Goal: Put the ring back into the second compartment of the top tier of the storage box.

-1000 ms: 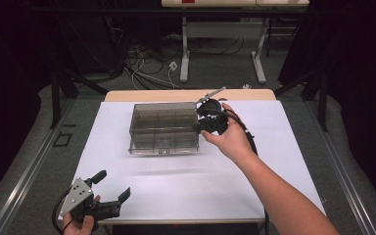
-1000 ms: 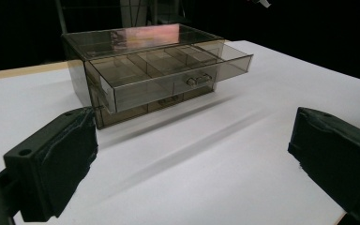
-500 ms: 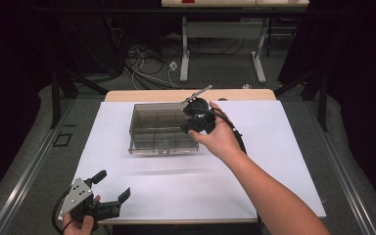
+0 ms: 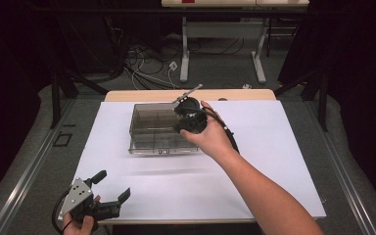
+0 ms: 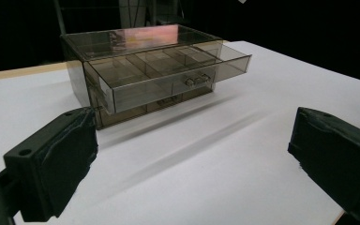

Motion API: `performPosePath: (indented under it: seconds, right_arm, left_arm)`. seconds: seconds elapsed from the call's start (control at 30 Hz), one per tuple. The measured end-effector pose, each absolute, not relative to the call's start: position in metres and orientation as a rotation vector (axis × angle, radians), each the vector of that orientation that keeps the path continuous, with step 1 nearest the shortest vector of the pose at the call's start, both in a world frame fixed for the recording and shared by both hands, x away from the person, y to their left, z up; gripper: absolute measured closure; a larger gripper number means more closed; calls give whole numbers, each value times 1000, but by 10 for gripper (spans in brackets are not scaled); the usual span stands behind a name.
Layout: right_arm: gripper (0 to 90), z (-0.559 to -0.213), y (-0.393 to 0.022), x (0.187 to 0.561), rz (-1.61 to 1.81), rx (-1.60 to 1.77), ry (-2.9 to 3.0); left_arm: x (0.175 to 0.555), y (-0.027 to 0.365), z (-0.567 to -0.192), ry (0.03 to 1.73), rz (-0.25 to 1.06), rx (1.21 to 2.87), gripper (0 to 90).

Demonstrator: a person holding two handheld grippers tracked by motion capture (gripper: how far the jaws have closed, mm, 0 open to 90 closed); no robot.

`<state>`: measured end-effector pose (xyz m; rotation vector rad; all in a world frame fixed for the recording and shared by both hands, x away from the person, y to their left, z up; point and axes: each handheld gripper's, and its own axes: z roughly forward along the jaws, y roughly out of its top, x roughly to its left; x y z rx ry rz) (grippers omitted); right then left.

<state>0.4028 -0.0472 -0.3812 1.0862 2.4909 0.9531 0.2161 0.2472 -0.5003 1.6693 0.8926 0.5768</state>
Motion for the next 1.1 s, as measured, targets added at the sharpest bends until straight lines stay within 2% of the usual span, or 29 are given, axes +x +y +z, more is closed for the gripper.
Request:
performPosePath:
  seconds: [1.1]
  right_arm:
    - [678, -395, -6, 420, 847, 1135, 2532]
  left_arm:
    - [215, 248, -500, 888, 574, 1668, 15]
